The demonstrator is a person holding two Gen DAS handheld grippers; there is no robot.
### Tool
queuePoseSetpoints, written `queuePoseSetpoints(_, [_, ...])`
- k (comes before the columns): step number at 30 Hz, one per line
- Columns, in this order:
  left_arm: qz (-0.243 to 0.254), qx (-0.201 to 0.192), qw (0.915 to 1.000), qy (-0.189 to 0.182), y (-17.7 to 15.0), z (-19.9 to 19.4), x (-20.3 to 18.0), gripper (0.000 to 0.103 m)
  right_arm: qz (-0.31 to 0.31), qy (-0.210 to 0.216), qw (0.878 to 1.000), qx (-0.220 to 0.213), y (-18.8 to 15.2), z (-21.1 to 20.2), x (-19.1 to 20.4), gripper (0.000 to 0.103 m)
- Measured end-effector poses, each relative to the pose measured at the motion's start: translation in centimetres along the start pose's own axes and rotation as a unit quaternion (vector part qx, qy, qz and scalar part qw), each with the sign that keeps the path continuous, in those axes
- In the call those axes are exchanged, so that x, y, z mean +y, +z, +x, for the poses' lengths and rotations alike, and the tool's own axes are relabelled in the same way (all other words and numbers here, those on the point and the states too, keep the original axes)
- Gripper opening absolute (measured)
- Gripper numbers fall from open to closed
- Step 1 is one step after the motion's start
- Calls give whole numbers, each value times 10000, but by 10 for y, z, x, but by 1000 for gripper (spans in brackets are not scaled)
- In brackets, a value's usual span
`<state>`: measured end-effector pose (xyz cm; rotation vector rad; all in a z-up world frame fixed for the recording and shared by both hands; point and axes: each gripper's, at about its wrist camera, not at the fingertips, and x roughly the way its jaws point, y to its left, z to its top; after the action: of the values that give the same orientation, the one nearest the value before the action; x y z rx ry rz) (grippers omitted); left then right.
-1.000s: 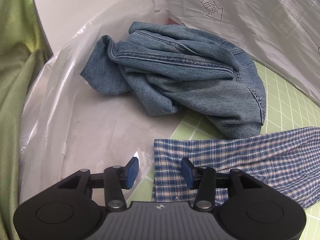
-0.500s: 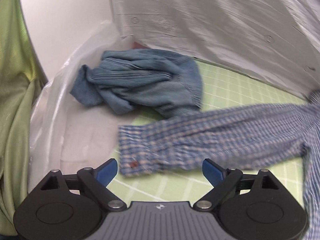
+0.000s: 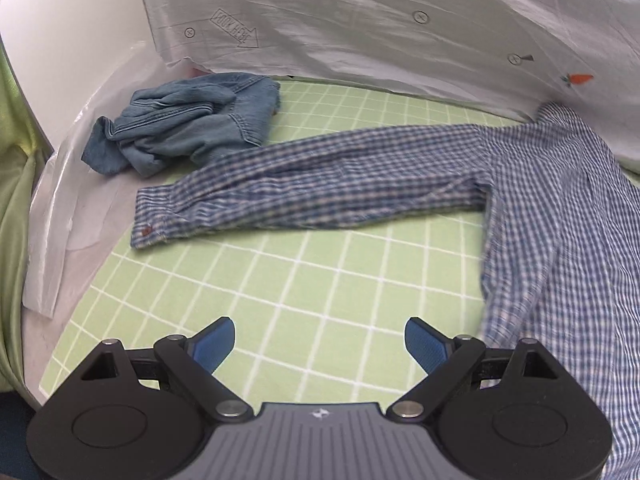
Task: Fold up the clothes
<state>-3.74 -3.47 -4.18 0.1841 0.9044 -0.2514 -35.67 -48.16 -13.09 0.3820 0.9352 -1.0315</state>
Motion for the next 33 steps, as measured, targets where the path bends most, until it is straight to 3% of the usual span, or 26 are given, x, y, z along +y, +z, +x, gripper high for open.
queuePoseSetpoints(4, [-42, 62, 10000, 63, -11, -8, -21, 92, 60, 328, 9994, 4, 4, 9, -29, 89])
queuePoseSetpoints(10, [-117, 4, 9999, 110, -24, -20, -49, 92, 61, 914, 9957, -96, 8, 11, -45, 48])
queuePoseSetpoints(12, [-190, 6, 9998, 113, -28, -22, -58, 92, -63, 1039, 9945, -129, 10, 11, -47, 10])
queuePoseSetpoints(14, [-251, 2, 9996, 107, -31, -23, -66, 92, -169, 1179, 9928, -129, 11, 12, -49, 2])
queuePoseSetpoints(17, [-321, -21, 9994, 98, -33, -26, -75, 92, -259, 1333, 9906, -151, 12, 13, -55, 1])
queuePoseSetpoints(22, [-395, -24, 9992, 108, -36, -30, -84, 92, -42, 1140, 9934, -133, 13, 16, -74, 0])
queuePoseSetpoints(28, [-531, 24, 9985, 153, -34, -30, -72, 92, -484, 827, 9954, -18, 15, 12, -59, 2])
queuePoseSetpoints(29, [-544, 28, 9984, 164, -33, -30, -68, 92, -436, 733, 9964, 1, 15, 11, -59, 10])
queuePoseSetpoints(33, [-655, 28, 9976, 202, -23, -26, -47, 92, -231, 592, 9978, -189, 16, 2, -47, 72])
